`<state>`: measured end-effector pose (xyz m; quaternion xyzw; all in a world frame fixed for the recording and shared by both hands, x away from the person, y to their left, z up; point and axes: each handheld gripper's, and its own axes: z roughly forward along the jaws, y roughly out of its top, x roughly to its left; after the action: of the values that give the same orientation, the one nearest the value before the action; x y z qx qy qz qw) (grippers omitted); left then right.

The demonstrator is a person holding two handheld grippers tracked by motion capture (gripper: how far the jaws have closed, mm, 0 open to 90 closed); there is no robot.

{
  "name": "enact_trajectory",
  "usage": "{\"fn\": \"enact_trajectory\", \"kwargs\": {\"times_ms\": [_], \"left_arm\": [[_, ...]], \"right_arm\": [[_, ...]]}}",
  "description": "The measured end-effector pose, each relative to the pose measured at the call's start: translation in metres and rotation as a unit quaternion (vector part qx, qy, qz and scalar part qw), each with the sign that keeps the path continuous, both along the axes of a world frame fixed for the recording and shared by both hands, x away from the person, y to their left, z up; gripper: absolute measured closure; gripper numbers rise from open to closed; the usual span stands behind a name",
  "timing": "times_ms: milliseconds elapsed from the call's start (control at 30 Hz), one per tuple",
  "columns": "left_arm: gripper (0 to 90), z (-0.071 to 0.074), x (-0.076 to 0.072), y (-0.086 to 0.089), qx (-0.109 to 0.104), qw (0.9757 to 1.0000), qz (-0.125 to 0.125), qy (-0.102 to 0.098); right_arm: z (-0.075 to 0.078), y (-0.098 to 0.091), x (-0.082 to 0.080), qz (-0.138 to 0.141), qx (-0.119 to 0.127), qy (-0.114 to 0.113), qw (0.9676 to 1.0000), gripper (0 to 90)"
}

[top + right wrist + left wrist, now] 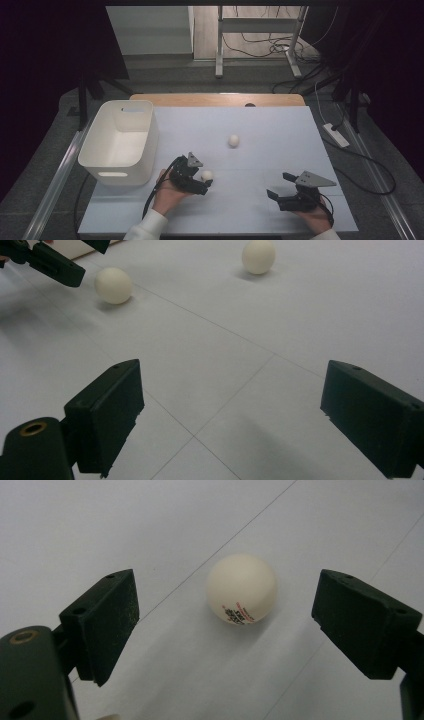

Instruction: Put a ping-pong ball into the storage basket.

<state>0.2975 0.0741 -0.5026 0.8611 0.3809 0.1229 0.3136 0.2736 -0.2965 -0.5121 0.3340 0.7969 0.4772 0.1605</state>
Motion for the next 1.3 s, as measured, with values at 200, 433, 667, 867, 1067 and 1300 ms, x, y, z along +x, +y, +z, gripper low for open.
{"fn": "enact_trajectory", "kwargs": {"times_ms": [200, 433, 667, 867, 1067, 1300], "left_arm": [[12.5, -0.002, 0.005, -0.004, 0.001, 1.0, -0.001, 0.006], [12.8, -0.006, 0.009, -0.01, 0.0, 0.9997, -0.01, 0.022], [15.6, -0.011, 0.011, -0.013, 0.002, 0.9994, -0.017, 0.031], [25.5, -0.011, 0.01, -0.015, 0.006, 0.9994, -0.018, 0.028], [37.1, -0.014, 0.011, -0.015, 0.01, 0.9993, -0.016, 0.033], [50.1, -0.013, 0.01, -0.013, 0.008, 0.9993, -0.015, 0.034]], "right_arm": [[0.0, 0.0, 0.0, 0.001, 0.0, 0.0, 1.0, 9.8], [0.001, 0.001, -0.001, 0.004, 0.001, -0.005, 1.0, 10.1], [0.0, 0.0, -0.001, 0.003, 0.0, -0.002, 1.0, 10.1], [0.0, 0.0, -0.001, 0.003, 0.001, -0.001, 1.0, 10.2], [0.0, 0.0, -0.001, 0.003, 0.0, -0.002, 1.0, 10.2], [0.001, 0.0, -0.001, 0.004, 0.0, -0.004, 1.0, 10.2]]}}
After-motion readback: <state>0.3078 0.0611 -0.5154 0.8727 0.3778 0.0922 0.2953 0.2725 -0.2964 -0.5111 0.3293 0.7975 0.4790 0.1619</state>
